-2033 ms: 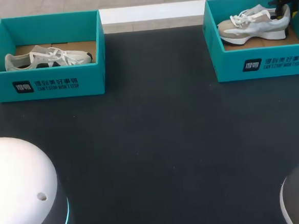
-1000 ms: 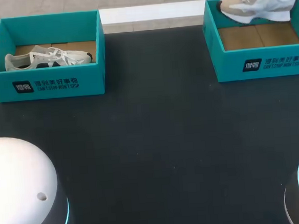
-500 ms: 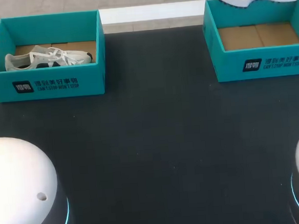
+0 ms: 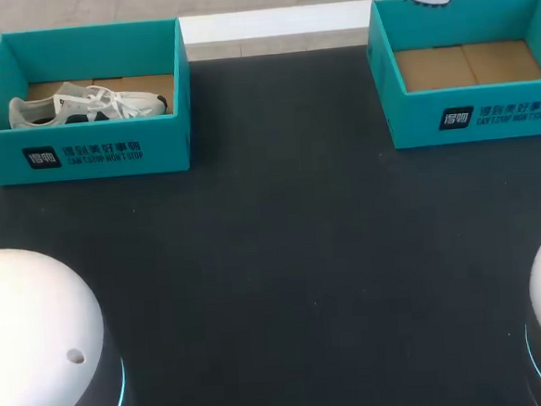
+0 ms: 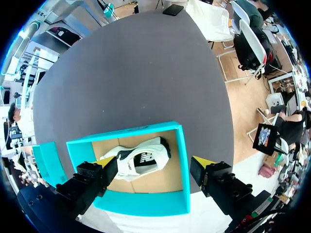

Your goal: Take the shoe out of the shoebox, open the shoe tongue, remove and reinsert the insole, then place the shoe into the shoebox

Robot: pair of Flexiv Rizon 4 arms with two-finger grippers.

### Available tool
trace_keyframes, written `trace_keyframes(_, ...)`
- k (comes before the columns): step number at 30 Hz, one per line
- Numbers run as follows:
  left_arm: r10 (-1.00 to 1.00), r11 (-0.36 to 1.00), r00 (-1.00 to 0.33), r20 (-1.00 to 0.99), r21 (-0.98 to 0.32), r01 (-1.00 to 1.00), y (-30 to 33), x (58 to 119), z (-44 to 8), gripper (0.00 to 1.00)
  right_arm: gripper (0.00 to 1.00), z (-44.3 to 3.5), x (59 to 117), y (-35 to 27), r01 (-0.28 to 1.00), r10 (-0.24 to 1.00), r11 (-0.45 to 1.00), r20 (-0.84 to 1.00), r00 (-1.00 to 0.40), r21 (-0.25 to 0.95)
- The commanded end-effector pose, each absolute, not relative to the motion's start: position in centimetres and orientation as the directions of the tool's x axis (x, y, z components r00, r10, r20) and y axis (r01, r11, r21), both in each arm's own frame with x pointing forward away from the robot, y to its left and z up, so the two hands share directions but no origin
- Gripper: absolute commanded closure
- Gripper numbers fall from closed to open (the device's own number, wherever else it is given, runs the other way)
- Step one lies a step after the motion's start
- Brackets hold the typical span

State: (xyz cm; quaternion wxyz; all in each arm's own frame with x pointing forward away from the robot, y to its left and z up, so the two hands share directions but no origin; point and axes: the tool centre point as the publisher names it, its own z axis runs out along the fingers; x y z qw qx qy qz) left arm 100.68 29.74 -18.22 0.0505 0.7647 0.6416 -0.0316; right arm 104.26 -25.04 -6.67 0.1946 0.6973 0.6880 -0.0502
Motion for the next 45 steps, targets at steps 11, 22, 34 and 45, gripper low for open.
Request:
trace_keyframes(11, 0.978, -0.172, 0.175, -0.111, 0.037, 0.984, 29.7, 100.6, -18.2, 0.0, 1.0, -4.6, 93.0, -13.6, 0.963, 0.918, -0.026, -0.376, 0.13, 0.268)
trace_keyframes(22, 0.978, -0.172, 0.175, -0.111, 0.037, 0.984, 29.7, 100.6, -18.2, 0.0, 1.0, -2.7, 84.6, -6.0, 0.972, 0.926, -0.075, -0.346, 0.15, 0.221)
trace_keyframes(34, 0.978, -0.172, 0.175, -0.111, 0.037, 0.984, 29.7, 100.6, -18.2, 0.0, 1.0, -2.7, 81.8, -3.9, 0.983, 0.917, -0.092, -0.372, 0.146, 0.158)
trace_keyframes(45, 0.978, -0.172, 0.175, -0.111, 0.037, 0.984, 29.7, 100.6, -18.2, 0.0, 1.0, -2.7, 81.8, -3.9, 0.983, 0.917, -0.092, -0.372, 0.146, 0.158)
